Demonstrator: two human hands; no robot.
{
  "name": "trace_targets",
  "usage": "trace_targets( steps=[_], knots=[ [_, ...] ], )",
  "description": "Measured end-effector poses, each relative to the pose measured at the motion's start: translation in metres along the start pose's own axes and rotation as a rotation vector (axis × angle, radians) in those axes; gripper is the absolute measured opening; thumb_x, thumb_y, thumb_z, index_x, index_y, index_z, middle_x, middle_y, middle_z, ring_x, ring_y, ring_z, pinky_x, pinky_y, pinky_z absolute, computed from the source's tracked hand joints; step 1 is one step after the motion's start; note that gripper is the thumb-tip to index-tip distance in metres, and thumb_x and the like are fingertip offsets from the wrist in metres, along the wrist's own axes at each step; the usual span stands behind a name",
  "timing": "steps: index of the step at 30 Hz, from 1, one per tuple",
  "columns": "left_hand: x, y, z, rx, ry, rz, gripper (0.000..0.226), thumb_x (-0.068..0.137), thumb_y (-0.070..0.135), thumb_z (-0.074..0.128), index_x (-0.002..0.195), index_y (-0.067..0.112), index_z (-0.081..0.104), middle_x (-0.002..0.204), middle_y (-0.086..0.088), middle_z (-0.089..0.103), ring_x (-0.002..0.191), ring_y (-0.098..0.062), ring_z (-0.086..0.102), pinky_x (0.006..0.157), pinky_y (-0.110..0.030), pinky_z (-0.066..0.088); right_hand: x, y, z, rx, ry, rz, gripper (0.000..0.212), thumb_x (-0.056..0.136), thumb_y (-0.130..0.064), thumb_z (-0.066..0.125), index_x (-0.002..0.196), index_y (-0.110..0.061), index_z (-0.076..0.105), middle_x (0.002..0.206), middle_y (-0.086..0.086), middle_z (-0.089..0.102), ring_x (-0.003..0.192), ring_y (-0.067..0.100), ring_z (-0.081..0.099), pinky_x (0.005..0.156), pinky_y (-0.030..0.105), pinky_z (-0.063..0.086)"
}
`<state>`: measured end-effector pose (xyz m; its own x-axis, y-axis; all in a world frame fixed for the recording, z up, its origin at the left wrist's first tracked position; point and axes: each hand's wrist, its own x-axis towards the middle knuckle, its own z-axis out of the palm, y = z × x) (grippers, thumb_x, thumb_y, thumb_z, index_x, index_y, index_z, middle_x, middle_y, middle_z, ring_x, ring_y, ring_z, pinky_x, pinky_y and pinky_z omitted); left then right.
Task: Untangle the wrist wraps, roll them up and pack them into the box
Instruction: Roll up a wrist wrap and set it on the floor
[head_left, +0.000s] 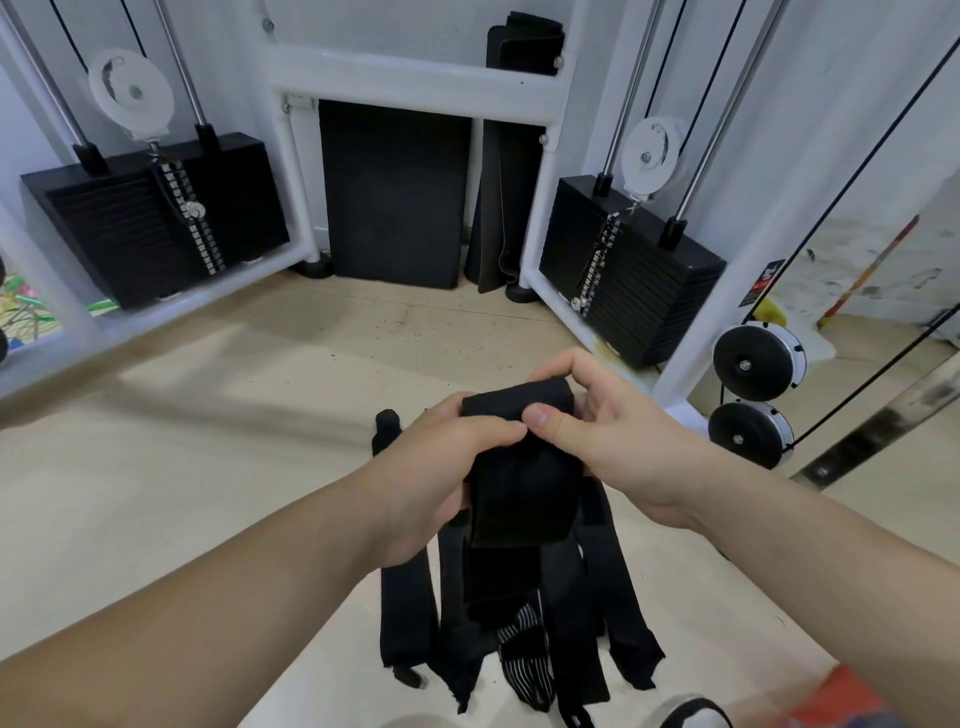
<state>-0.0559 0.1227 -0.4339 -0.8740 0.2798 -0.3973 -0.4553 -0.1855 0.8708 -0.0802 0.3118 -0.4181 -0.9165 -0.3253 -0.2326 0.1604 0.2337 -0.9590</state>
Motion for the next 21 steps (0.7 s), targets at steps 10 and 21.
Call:
trace_targets(
  steps=[10, 21],
  knots=[
    [0.001, -0.003, 0.0, 0.259, 0.11, 0.247, 0.014, 0.104, 0.037, 0.064, 0.118, 0.042, 0.062, 0.115, -0.001, 0.073, 0.105, -0.023, 0.075, 0.095, -0.049, 0.062, -0.003, -0.002, 0.001, 0.207, 0.006, 0.012, 0.037, 0.094, 0.009, 0.066, 0.118, -0.019, 0.061, 0.108, 0.007, 0.072, 0.087, 0.02, 0.073, 0.074, 0.035, 0.062],
    [-0.006, 0.003, -0.006, 0.39, 0.183, 0.457, 0.043, 0.092, 0.012, 0.08, 0.121, 0.04, 0.064, 0.113, 0.013, 0.069, 0.093, -0.018, 0.077, 0.077, -0.039, 0.067, 0.0, -0.005, 0.003, 0.212, -0.111, 0.126, 0.037, 0.103, -0.04, 0.058, 0.132, -0.019, 0.066, 0.122, 0.007, 0.079, 0.112, 0.025, 0.077, 0.094, 0.046, 0.063]
  ],
)
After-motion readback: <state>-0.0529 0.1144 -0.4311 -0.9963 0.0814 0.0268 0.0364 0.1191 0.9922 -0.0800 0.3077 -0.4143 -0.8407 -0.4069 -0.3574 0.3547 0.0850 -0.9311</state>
